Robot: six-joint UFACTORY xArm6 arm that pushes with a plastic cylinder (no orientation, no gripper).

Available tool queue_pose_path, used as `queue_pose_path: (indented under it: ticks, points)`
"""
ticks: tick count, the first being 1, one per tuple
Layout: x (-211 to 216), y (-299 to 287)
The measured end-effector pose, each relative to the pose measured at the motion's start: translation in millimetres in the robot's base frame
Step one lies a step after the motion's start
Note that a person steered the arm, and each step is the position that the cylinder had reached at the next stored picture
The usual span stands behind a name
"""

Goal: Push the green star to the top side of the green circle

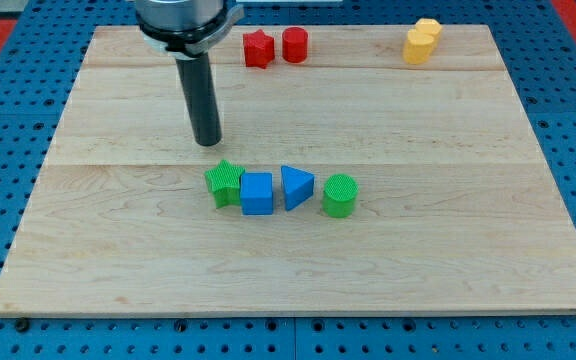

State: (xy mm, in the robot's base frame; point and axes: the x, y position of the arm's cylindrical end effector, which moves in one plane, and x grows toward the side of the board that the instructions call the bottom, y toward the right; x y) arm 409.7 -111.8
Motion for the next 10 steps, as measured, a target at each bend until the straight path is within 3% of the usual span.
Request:
queue_pose_path:
  ticks: [1, 4, 8, 10]
  points:
    - [44.0, -43.4]
    - [109.7, -29.1]
    - [109.7, 23.0]
    - [72.7, 23.2]
